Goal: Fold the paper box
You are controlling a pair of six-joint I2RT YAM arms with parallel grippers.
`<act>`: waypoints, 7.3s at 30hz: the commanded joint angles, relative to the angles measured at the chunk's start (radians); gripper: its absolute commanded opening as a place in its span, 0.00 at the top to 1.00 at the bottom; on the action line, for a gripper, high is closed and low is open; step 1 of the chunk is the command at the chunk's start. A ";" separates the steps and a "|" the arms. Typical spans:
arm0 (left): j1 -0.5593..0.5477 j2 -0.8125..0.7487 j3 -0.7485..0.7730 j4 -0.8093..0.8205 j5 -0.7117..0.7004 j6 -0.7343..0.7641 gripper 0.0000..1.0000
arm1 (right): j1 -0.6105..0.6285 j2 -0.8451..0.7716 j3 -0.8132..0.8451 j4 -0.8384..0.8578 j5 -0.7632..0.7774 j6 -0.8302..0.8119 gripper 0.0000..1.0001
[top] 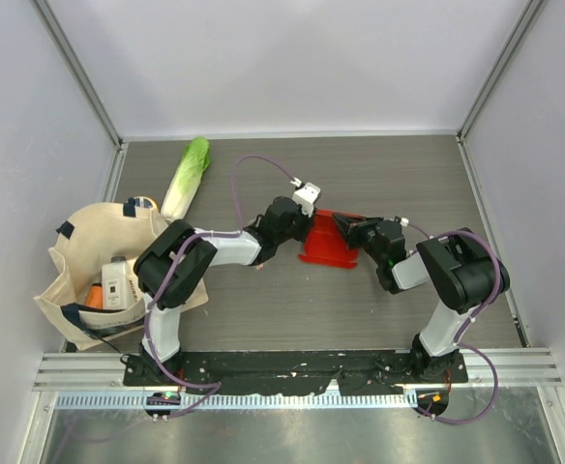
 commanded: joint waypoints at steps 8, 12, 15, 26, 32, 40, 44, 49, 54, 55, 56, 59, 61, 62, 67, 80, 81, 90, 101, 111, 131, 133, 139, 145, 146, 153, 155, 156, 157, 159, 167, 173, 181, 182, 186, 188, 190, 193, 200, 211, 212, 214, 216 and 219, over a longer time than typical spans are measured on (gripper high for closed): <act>-0.064 0.027 0.041 0.111 -0.295 -0.098 0.80 | 0.044 -0.039 -0.012 -0.049 0.002 0.047 0.99; -0.070 0.044 0.040 0.131 -0.306 -0.132 0.71 | 0.045 -0.033 -0.011 -0.045 -0.005 0.055 0.99; -0.076 0.063 0.051 0.126 -0.358 -0.155 0.81 | 0.047 -0.025 -0.015 -0.041 -0.007 0.072 0.99; -0.147 0.192 0.353 -0.390 -0.889 -0.398 1.00 | 0.114 -0.054 -0.018 -0.085 0.031 0.178 0.99; -0.141 0.083 0.146 -0.091 -0.607 -0.270 1.00 | 0.101 -0.070 -0.003 -0.110 0.018 0.138 0.99; -0.098 -0.066 -0.055 0.071 -0.360 -0.267 0.78 | 0.079 -0.085 -0.020 -0.096 0.016 0.126 0.99; -0.087 -0.164 -0.153 0.140 -0.274 -0.247 0.66 | 0.067 -0.094 -0.017 -0.104 0.004 0.115 0.99; -0.078 -0.220 -0.256 0.209 -0.255 -0.219 0.58 | 0.062 -0.096 -0.012 -0.110 -0.005 0.104 0.99; -0.044 -0.203 -0.204 0.088 -0.335 -0.247 0.66 | 0.061 -0.096 -0.008 -0.114 -0.010 0.103 0.99; -0.038 -0.197 -0.196 0.083 -0.338 -0.242 0.66 | 0.062 -0.096 -0.008 -0.114 -0.010 0.103 0.99; -0.038 -0.189 -0.189 0.085 -0.338 -0.227 0.66 | 0.062 -0.096 -0.008 -0.116 -0.008 0.103 0.99; -0.038 -0.158 -0.164 0.105 -0.341 -0.210 0.60 | 0.062 -0.093 -0.001 -0.122 -0.010 0.103 0.99; -0.039 -0.144 -0.155 0.143 -0.327 -0.207 0.58 | 0.062 -0.094 0.002 -0.128 -0.008 0.101 0.99; -0.041 -0.140 -0.155 0.158 -0.321 -0.207 0.58 | 0.062 -0.094 0.003 -0.130 -0.008 0.101 0.99; -0.050 -0.112 -0.127 0.165 -0.297 -0.206 0.57 | 0.062 -0.091 0.008 -0.136 -0.010 0.103 0.99; -0.075 -0.098 -0.150 0.171 -0.306 -0.212 0.59 | 0.062 -0.077 0.006 -0.124 -0.013 0.112 0.99; -0.076 -0.085 -0.143 0.162 -0.315 -0.212 0.59 | 0.062 -0.079 0.008 -0.124 -0.013 0.112 0.99; -0.099 0.003 -0.051 0.148 -0.430 -0.172 0.71 | 0.062 -0.082 0.011 -0.128 -0.013 0.118 0.99; -0.105 0.063 0.040 0.067 -0.525 -0.152 0.86 | 0.062 -0.086 0.015 -0.133 -0.018 0.123 0.99; -0.162 0.155 0.255 -0.300 -0.884 -0.255 1.00 | 0.085 -0.112 0.020 -0.133 -0.013 0.196 0.99; -0.161 -0.060 -0.054 -0.064 -0.751 -0.227 1.00 | 0.030 -0.422 0.207 -1.056 -0.214 -0.868 0.36; -0.161 -0.075 -0.069 -0.073 -0.758 -0.236 1.00 | 0.030 -0.528 0.244 -1.259 -0.171 -1.050 0.36; -0.159 -0.106 -0.097 -0.107 -0.787 -0.310 1.00 | 0.028 -0.558 0.434 -1.490 0.031 -1.212 0.40; -0.161 -0.105 -0.100 -0.110 -0.800 -0.331 1.00 | 0.031 -0.395 0.557 -1.428 -0.022 -1.209 0.44; -0.161 -0.105 -0.098 -0.110 -0.797 -0.334 1.00 | 0.031 -0.380 0.565 -1.418 -0.025 -1.204 0.44; -0.159 -0.108 -0.107 -0.102 -0.794 -0.351 1.00 | 0.030 -0.327 0.563 -1.354 -0.024 -1.198 0.45; -0.159 -0.106 -0.106 -0.102 -0.794 -0.351 1.00 | 0.031 -0.324 0.539 -1.313 -0.053 -1.174 0.46; -0.161 -0.106 -0.103 -0.107 -0.794 -0.351 1.00 | 0.030 -0.329 0.532 -1.299 -0.054 -1.166 0.46; -0.161 -0.106 -0.103 -0.108 -0.794 -0.351 1.00 | 0.031 -0.330 0.525 -1.267 -0.065 -1.154 0.45; -0.161 -0.106 -0.103 -0.107 -0.794 -0.351 1.00 | 0.030 -0.321 0.515 -1.242 -0.076 -1.145 0.46; -0.159 -0.111 -0.107 -0.104 -0.792 -0.351 1.00 | 0.030 -0.281 0.509 -1.210 -0.091 -1.103 0.51; -0.159 -0.111 -0.107 -0.104 -0.794 -0.351 1.00 | 0.036 -0.297 0.476 -1.222 -0.067 -1.100 0.54; -0.159 -0.114 -0.110 -0.102 -0.787 -0.356 1.00 | 0.036 -0.306 0.408 -1.092 -0.099 -1.005 0.55; -0.159 -0.114 -0.112 -0.102 -0.787 -0.357 1.00 | 0.035 -0.303 0.399 -1.075 -0.100 -0.987 0.54; -0.161 -0.117 -0.112 -0.102 -0.780 -0.357 1.00 | 0.030 -0.289 0.367 -0.916 -0.116 -0.859 0.54; -0.161 -0.117 -0.113 -0.101 -0.774 -0.357 1.00 | 0.025 -0.281 0.344 -0.866 -0.136 -0.786 0.56; -0.164 -0.118 -0.115 -0.101 -0.774 -0.361 1.00 | 0.024 -0.268 0.336 -0.823 -0.143 -0.744 0.59; -0.168 -0.124 -0.121 -0.095 -0.774 -0.361 1.00 | 0.016 -0.255 0.308 -0.750 -0.162 -0.668 0.61; -0.170 -0.146 -0.143 -0.085 -0.767 -0.379 1.00 | -0.024 -0.226 0.180 -0.546 -0.170 -0.477 0.99; -0.168 -0.198 -0.164 -0.119 -0.778 -0.485 1.00 | -0.096 -0.200 0.069 -0.393 -0.289 -0.581 0.53; -0.168 -0.198 -0.166 -0.119 -0.780 -0.489 1.00 | -0.097 -0.229 0.066 -0.445 -0.272 -0.665 0.52; -0.168 -0.190 -0.167 -0.119 -0.787 -0.503 1.00 | -0.096 -0.322 0.077 -0.622 -0.240 -0.759 0.45; -0.168 -0.183 -0.166 -0.127 -0.792 -0.505 1.00 | -0.091 -0.359 0.106 -0.840 -0.162 -0.912 0.43; -0.170 -0.177 -0.166 -0.142 -0.810 -0.512 1.00 | -0.076 -0.416 0.098 -0.898 -0.059 -0.996 0.48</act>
